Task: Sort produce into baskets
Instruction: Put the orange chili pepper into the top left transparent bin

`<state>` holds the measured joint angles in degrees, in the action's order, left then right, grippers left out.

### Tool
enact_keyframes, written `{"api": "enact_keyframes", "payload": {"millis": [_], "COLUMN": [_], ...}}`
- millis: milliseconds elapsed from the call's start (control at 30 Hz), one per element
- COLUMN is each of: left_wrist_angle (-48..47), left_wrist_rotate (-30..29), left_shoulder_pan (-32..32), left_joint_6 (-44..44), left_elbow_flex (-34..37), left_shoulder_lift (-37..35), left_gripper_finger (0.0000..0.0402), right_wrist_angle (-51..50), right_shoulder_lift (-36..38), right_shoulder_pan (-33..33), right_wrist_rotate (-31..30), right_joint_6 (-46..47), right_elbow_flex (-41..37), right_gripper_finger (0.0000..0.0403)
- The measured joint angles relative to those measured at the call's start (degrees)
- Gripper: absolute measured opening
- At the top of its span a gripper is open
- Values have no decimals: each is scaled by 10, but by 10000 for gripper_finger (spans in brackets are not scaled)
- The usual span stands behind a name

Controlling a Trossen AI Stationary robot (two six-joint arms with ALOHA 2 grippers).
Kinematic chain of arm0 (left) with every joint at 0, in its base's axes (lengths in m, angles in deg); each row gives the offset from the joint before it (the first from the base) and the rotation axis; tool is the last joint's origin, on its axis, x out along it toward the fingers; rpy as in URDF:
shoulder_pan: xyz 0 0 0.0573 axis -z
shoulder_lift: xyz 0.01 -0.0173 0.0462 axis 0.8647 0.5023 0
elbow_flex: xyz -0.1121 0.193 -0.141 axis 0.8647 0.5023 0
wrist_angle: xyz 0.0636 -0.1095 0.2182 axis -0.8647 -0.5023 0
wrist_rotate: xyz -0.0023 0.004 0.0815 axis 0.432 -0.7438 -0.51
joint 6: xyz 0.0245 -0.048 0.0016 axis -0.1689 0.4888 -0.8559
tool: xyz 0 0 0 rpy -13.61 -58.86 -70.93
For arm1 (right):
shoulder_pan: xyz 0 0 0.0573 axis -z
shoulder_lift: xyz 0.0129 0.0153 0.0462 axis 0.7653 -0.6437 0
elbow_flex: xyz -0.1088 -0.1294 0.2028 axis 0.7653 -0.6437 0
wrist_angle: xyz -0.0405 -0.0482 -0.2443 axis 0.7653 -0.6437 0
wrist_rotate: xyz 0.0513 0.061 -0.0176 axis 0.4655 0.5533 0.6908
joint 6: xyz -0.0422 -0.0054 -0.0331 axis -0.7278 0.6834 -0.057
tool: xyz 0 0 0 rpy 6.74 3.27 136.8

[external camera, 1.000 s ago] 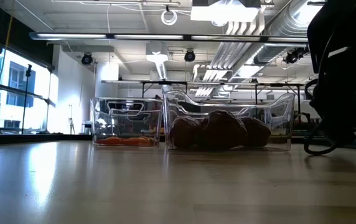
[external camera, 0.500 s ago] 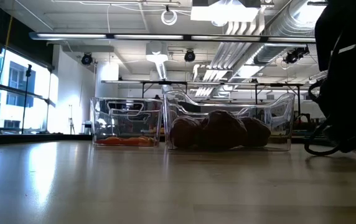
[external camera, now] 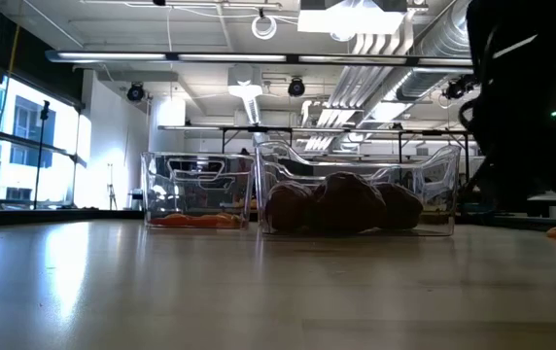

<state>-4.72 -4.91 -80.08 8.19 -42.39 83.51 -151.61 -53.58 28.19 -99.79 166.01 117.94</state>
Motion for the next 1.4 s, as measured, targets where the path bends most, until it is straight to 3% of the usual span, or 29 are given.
{"api": "enact_keyframes", "payload": {"millis": [200,467,1033,1400], "left_wrist_angle": [19,24,25,24], "left_wrist_rotate": [9,55,55,55], "left_shoulder_pan": [0,0,0,0], "left_joint_6": [29,51,51,51], "left_elbow_flex": [0,0,0,0], "left_shoulder_lift": [24,28,24,24], "left_gripper_finger": [167,167,167,167], "right_wrist_angle": [50,48,114,142], "right_shoulder_lift": [0,0,4,4], "right_shoulder_pan": [81,121,88,-7], "right_wrist_rotate": [-70,-67,-19,0], "right_joint_6": [-10,-9,0,5], "right_elbow_flex": [-21,-60,-99,-56], "right_gripper_finger": [0,0,0,0]}}
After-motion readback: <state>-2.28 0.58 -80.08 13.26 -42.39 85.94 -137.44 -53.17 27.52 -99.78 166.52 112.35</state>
